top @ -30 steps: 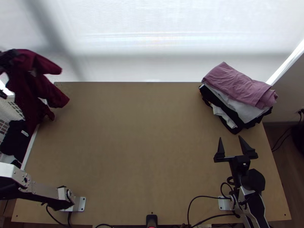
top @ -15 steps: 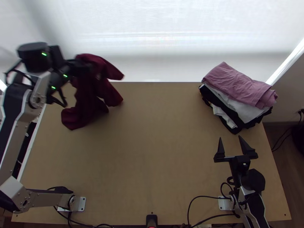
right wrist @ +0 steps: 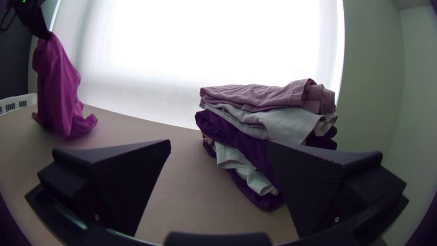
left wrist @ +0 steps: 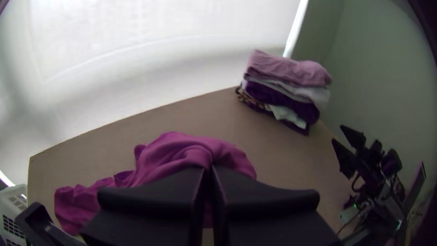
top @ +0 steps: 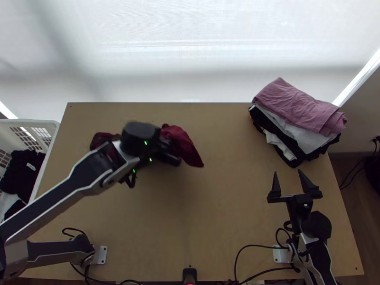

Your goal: Fold the t-shirt

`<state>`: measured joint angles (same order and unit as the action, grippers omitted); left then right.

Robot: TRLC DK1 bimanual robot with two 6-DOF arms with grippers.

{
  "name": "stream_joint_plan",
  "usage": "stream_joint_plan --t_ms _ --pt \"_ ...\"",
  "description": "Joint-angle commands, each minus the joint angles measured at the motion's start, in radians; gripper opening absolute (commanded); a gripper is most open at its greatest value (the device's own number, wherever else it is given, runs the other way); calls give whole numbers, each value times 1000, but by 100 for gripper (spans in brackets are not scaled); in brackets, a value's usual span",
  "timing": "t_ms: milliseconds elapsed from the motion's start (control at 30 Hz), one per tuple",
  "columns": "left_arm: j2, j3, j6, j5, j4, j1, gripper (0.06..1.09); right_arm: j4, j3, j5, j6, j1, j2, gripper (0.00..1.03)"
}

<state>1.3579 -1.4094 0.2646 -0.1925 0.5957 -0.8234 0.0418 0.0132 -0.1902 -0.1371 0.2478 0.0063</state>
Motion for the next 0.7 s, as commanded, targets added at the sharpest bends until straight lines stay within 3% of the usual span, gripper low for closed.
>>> stream_joint_plan --t_ms 0,167,400,433,533,567,600,667 --pt "-66 55 42 -5 -7 -99 9 -13 -10 1 16 4 -8 98" --pt "-80 116 127 -4 -10 -209 9 -13 -10 1 16 4 -8 98" --pt "-16 208 148 -8 -198 -218 10 -13 -10 1 16 4 -8 98" --pt "0 214 147 -7 -224 -214 18 -13 -10 1 16 4 -8 98" --pt "30 204 130 -1 -247 -214 72 -13 -10 1 16 4 -8 98" --pt "32 198 113 -1 -260 -215 94 -13 -10 1 16 4 -8 98" --pt "30 193 110 2 -275 -215 105 -13 -10 1 16 4 -8 98" --pt "21 171 113 38 -277 -210 105 -13 -10 1 16 4 -8 98"
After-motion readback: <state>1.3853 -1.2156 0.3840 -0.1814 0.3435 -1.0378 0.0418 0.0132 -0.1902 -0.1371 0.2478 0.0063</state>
